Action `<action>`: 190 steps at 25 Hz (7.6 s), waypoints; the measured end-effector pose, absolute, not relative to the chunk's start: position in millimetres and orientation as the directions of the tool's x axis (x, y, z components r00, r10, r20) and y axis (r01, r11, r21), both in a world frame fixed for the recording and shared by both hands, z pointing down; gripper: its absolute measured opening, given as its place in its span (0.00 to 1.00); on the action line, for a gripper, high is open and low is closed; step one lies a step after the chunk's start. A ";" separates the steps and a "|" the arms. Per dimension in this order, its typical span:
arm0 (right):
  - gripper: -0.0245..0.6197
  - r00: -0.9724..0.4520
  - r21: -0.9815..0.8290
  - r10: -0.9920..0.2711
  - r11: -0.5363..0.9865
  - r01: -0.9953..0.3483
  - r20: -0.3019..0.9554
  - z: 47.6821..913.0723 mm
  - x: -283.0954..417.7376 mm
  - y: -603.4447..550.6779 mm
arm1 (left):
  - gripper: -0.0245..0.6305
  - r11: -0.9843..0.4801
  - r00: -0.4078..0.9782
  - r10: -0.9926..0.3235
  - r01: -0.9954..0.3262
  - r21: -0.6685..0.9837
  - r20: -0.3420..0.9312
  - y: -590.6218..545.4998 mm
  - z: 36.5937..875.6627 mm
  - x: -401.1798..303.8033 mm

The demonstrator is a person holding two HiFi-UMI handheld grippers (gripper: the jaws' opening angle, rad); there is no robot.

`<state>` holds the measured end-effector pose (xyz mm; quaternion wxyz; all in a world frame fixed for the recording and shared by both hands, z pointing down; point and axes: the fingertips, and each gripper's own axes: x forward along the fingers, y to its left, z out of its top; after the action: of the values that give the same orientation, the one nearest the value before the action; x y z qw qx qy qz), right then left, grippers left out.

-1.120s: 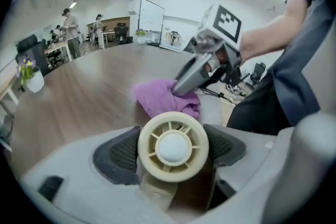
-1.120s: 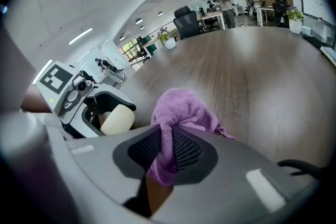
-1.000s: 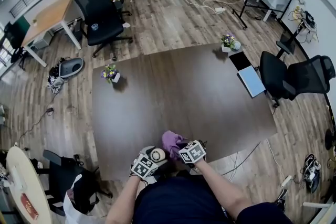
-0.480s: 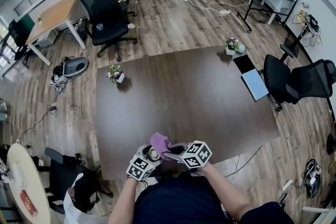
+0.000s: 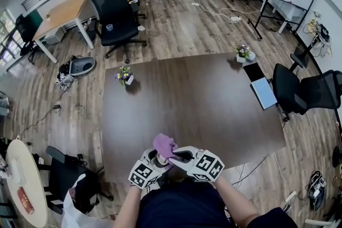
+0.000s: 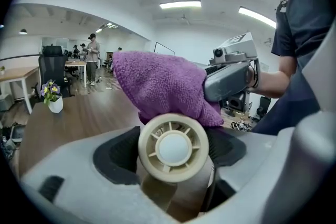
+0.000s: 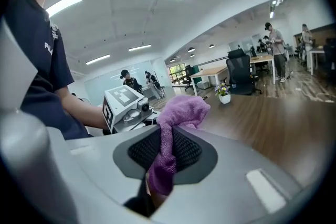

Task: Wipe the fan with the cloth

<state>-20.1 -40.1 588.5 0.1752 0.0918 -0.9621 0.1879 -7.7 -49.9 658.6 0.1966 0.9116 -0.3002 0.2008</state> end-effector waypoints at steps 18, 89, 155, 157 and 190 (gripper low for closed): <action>0.15 -0.894 -0.140 -0.193 0.953 -0.269 0.405 534.3 -28.4 -58.0 | 0.62 -0.847 0.789 -0.435 -0.522 0.101 0.434 -41.9 599.0 7.0; 0.15 -0.990 -0.322 -0.139 0.939 -0.123 -0.027 432.3 -40.4 -35.2 | 0.62 -0.638 0.485 -0.723 -0.198 0.744 -0.491 -87.1 446.5 -91.8; 0.15 -0.953 -0.208 -0.284 0.931 -0.300 0.105 437.4 -27.8 -79.9 | 0.61 -0.758 0.712 -0.538 -0.174 0.629 -0.451 -53.8 432.8 -46.9; 0.15 -0.953 -0.212 -0.287 0.930 -0.300 0.094 436.5 -29.5 -78.7 | 0.61 -0.751 0.685 -0.557 -0.172 0.638 -0.471 -56.7 431.4 -52.6; 0.15 -0.971 -0.150 -0.079 0.982 -0.115 0.225 481.4 -69.7 -17.9 | 0.61 -0.595 0.396 -0.788 -0.290 0.749 -0.472 -94.3 438.2 -133.7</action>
<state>-69.7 -17.9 481.4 0.1099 0.0491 -0.9894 0.0812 -133.7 -94.3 438.2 0.2899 0.7835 -0.3440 -0.4287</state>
